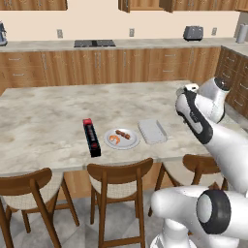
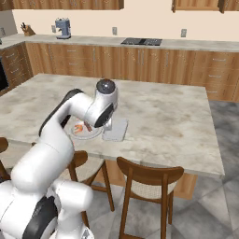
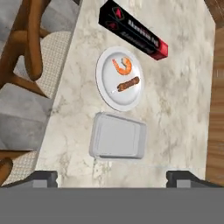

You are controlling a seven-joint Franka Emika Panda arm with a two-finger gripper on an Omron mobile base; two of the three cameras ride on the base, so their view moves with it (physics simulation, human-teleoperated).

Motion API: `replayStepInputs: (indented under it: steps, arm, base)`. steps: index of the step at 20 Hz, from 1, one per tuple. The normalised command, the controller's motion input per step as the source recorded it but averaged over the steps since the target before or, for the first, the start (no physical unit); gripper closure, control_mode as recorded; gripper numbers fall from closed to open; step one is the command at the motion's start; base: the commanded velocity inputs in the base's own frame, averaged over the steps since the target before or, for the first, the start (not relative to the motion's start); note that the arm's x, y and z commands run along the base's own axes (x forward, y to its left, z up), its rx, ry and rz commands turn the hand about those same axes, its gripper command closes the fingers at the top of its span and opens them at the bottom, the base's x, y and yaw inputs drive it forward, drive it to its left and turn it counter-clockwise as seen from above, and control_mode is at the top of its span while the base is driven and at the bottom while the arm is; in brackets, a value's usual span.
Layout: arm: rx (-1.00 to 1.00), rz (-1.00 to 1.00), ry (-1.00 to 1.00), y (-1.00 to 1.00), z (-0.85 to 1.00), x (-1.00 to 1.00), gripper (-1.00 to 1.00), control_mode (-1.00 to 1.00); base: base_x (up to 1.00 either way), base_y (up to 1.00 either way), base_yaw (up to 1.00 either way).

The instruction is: Retrieve the tupperware and aluminum foil from the cabinet and place them on the dining counter near the plate with shrimp and kebab skewer to prepare for storing leftovers.

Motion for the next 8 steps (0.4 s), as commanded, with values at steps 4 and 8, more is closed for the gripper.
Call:
replayStepInputs:
  steps: [4,8]
  arm:
    - [-0.03,0.11,-0.5,-0.36,0.54,-1.0,-1.0,-1.0]
    - [-0.04,0.13,-0.27,-0.68,0.52,-0.9,-1.0,-1.0]
  base:
    - [0.0,0.0,0.0]
    - [0.0,0.0,0.0]
